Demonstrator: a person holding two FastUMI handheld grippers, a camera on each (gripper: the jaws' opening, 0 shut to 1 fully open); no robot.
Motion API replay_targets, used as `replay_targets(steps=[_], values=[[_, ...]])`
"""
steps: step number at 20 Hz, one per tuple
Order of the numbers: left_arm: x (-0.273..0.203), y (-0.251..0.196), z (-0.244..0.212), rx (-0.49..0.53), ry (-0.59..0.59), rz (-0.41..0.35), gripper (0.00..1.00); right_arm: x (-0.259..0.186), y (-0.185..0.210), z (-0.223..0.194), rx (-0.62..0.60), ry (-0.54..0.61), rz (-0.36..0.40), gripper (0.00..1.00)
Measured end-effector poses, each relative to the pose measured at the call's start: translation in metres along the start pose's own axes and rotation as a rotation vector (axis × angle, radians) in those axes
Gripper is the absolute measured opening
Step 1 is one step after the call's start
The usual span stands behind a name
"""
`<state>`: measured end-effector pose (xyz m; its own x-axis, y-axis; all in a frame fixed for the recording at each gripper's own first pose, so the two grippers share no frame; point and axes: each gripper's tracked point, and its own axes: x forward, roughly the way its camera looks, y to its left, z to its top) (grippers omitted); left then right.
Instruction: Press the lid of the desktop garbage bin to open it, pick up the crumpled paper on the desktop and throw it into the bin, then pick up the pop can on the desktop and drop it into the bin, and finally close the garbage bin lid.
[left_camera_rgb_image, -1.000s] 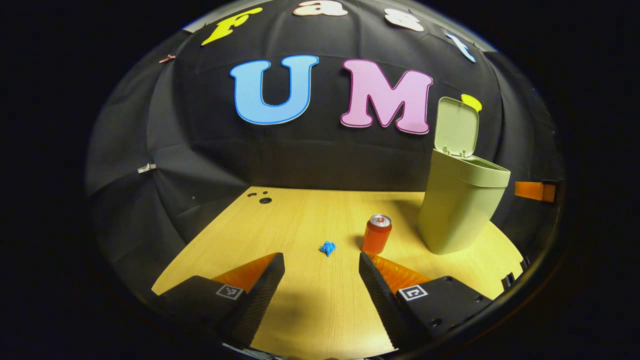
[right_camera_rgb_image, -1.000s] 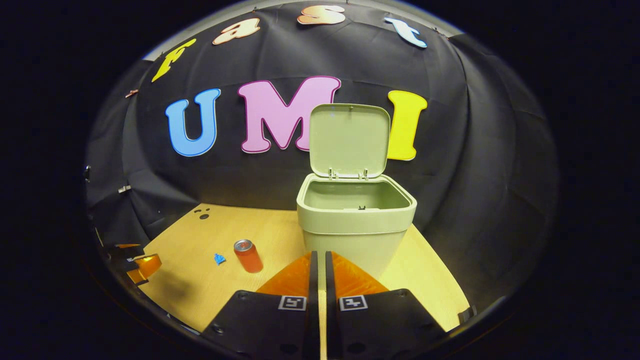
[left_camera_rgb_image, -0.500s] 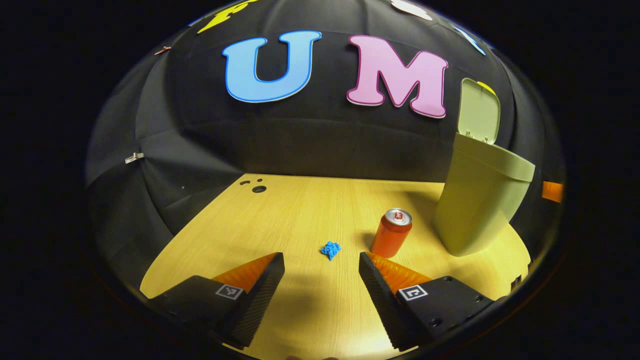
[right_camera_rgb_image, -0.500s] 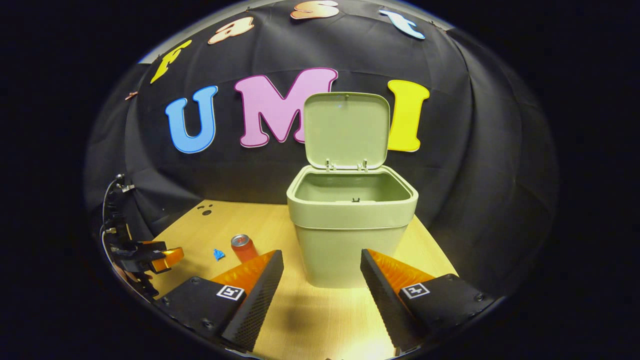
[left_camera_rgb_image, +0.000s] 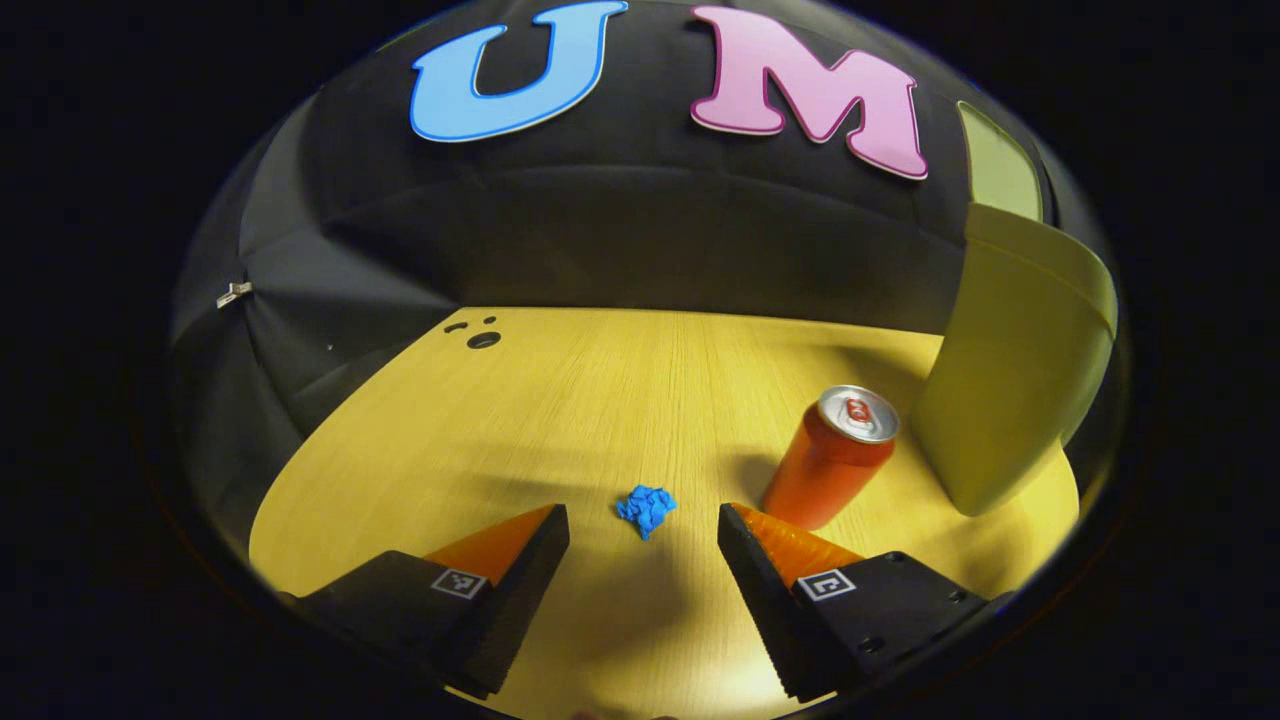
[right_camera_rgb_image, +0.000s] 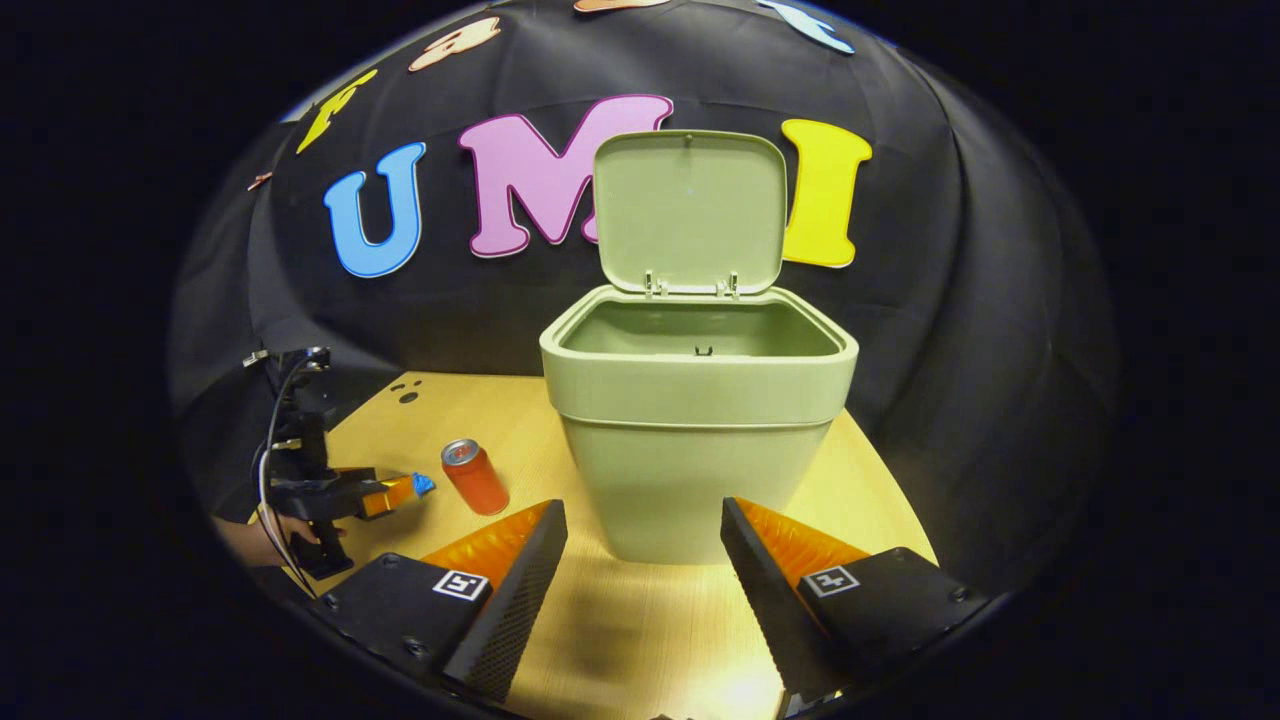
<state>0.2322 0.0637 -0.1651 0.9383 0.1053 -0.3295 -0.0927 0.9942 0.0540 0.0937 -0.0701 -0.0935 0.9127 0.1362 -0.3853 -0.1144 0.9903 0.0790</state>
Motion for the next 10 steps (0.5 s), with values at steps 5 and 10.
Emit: replay_targets(steps=[5,10], values=[[0.033,0.006,-0.020,-0.008,0.061,0.032,0.98,-0.003,-0.004,-0.012,-0.025,0.048,-0.001,0.98],[0.048,0.003,-0.027,0.000,0.078,0.035,0.96,-0.006,-0.002,-0.021,-0.012,0.082,-0.002,0.98]])
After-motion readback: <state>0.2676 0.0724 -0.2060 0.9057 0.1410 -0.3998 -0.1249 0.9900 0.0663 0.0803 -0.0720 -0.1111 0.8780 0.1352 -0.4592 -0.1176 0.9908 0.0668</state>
